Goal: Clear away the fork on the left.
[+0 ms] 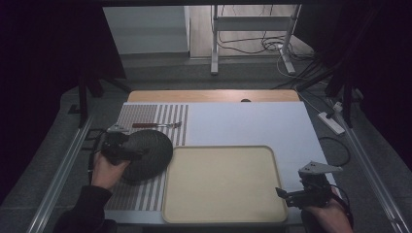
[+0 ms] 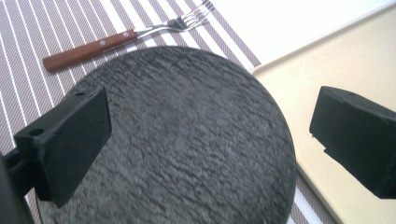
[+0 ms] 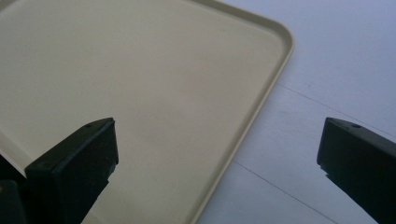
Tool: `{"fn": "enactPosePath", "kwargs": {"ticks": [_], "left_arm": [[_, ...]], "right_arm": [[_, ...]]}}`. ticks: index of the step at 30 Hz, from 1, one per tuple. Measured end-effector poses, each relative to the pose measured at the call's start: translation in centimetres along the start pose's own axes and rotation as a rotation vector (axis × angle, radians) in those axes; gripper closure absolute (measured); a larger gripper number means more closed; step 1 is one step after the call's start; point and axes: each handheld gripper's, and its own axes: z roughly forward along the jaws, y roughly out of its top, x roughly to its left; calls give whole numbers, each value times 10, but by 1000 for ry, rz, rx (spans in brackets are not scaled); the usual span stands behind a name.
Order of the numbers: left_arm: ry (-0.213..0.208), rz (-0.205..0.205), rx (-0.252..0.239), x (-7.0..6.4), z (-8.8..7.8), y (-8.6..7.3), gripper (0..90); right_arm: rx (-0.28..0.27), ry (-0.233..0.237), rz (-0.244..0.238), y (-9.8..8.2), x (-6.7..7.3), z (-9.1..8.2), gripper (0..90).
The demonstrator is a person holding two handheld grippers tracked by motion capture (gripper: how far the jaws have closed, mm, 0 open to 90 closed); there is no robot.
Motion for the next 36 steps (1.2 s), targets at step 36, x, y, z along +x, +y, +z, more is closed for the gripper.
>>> {"fn": "enactPosePath", "kwargs": {"ticks": [36], "left_arm": [[19,40,76,22,73,61,0]], "right_arm": [[5,10,-2,0,0,0,0]]}}
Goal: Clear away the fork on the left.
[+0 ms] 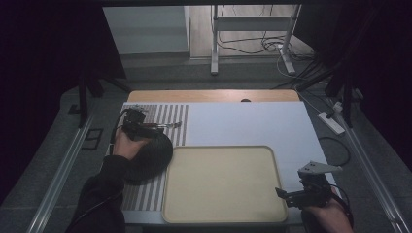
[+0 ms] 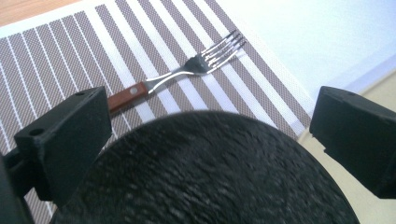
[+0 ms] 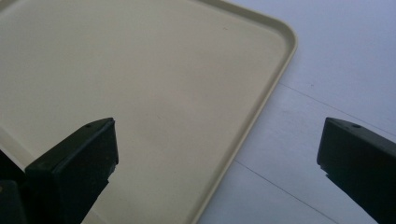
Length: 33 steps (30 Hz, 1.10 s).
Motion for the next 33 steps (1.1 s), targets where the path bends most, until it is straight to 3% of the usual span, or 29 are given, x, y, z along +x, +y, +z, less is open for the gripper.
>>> {"fn": "enactPosePath", "kwargs": {"ticks": [7,10,13,16,20,22,26,33], "left_arm": [[-7,19,24,4,16,10,24],[6,41,34,6,21,11,101],[16,51,39,9,25,13,256],[2,54,45,11,27,13,477],[-27,76,102,14,38,17,776],[-35,70,118,16,44,18,880],[-41,64,156,18,56,20,890],[-14,52,198,22,71,20,891]], "right_arm": [[1,1,0,0,0,0,0],[1,2,1,0,0,0,0],[1,3,0,0,0,0,0],[1,4,0,0,0,0,0],[2,6,0,0,0,0,0],[2,6,0,0,0,0,0],[0,8,0,0,0,0,0],[0,12,0,0,-1,0,0]]}}
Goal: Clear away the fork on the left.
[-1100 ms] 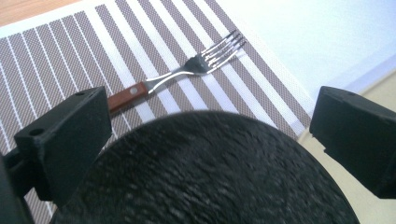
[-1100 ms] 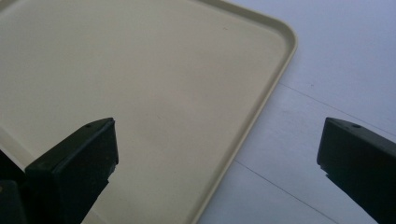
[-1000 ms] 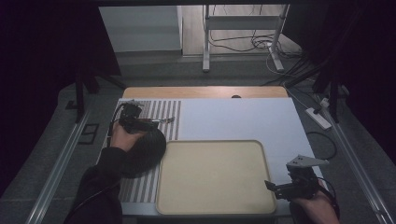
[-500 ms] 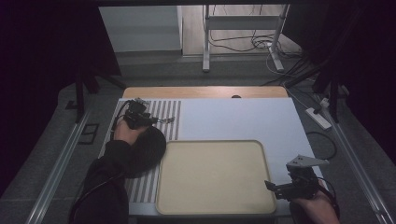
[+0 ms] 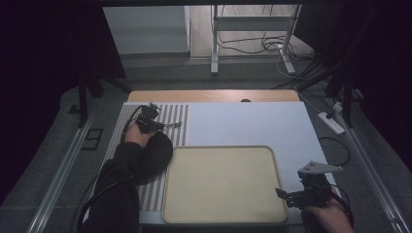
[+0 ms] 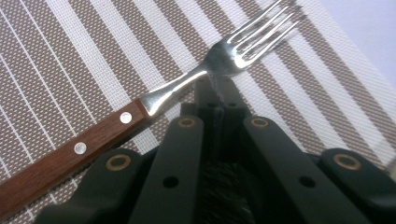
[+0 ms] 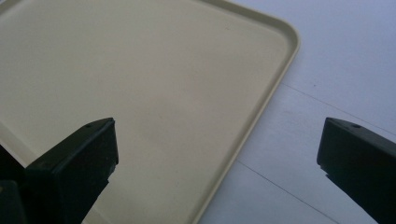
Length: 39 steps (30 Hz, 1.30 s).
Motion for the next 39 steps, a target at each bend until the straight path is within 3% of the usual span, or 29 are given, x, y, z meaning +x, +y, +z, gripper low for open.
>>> {"fn": "enactPosePath", "kwargs": {"ticks": [7,14,19,20,23,30,34,36,39], "left_arm": [[-5,-25,8,6,8,5,891],[18,-51,0,10,13,14,890],[-9,-51,-28,17,7,16,890],[5,-67,-52,25,-1,15,890],[46,-96,-59,41,-11,11,890],[125,-151,-18,73,-14,-7,890],[151,-166,3,83,-9,-19,890],[137,-184,-23,85,-9,-23,890],[124,-181,-22,84,-12,-28,890]], "right_arm": [[0,2,0,0,0,0,0],[-2,3,1,0,0,0,0],[-4,5,3,0,-1,-1,0],[-5,7,4,-1,-1,-1,0],[-4,8,4,0,-1,-1,0],[-3,8,3,0,-1,0,0],[-3,9,3,0,-1,0,0],[0,6,3,0,-1,0,0],[-1,9,7,0,-1,0,0]]}}
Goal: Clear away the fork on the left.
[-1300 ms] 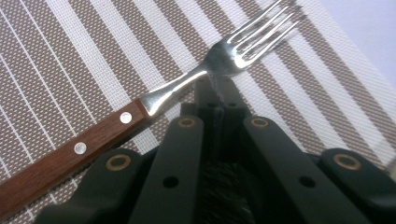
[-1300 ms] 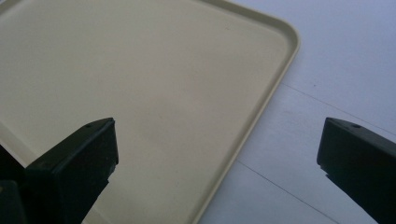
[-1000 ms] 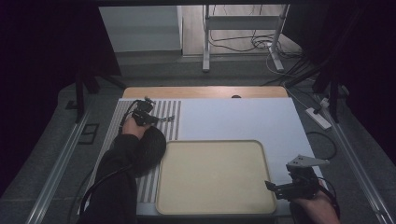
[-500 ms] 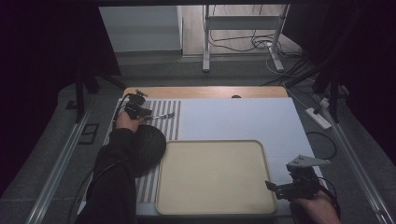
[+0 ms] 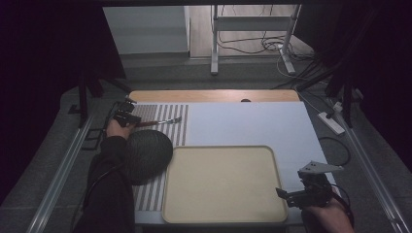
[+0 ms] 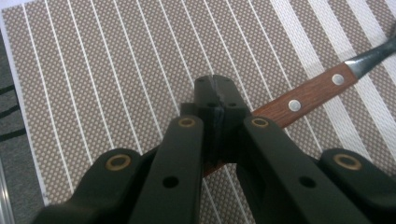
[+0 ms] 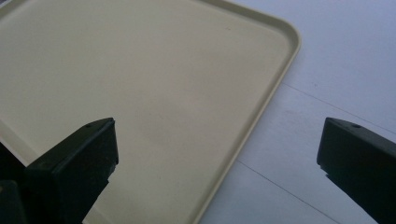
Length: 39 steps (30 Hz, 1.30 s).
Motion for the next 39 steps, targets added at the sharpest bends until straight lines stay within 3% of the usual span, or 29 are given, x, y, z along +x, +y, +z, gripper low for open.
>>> {"fn": "enactPosePath", "kwargs": {"ticks": [4,6,8,10,12,16,20,25,30,32,34,39], "left_arm": [[-12,12,22,-2,-4,-3,890],[-22,36,44,-4,-7,-6,889],[-21,39,37,-2,-9,-7,888],[-52,36,15,1,-13,-5,859],[-106,60,-5,2,-15,-3,761],[-165,142,-13,-6,-17,5,500],[-156,210,16,-18,-14,14,290],[-134,252,62,-27,-6,23,102],[-115,307,106,-35,3,26,150],[-99,358,116,-41,8,26,253],[-99,371,116,-42,9,27,344],[-165,428,134,-46,9,30,560]], "right_arm": [[-1,-2,-4,0,0,0,0],[2,-3,-6,0,0,0,0],[2,-2,-7,0,1,0,0],[2,-1,-6,0,1,0,0],[2,-1,-7,0,1,0,0],[5,1,-3,0,0,1,0],[4,0,-5,0,1,0,0],[3,1,-5,0,0,0,0],[3,4,-5,0,0,0,0],[1,7,-4,0,0,0,0],[1,7,-4,0,0,0,0],[1,9,-5,0,0,0,0]]}}
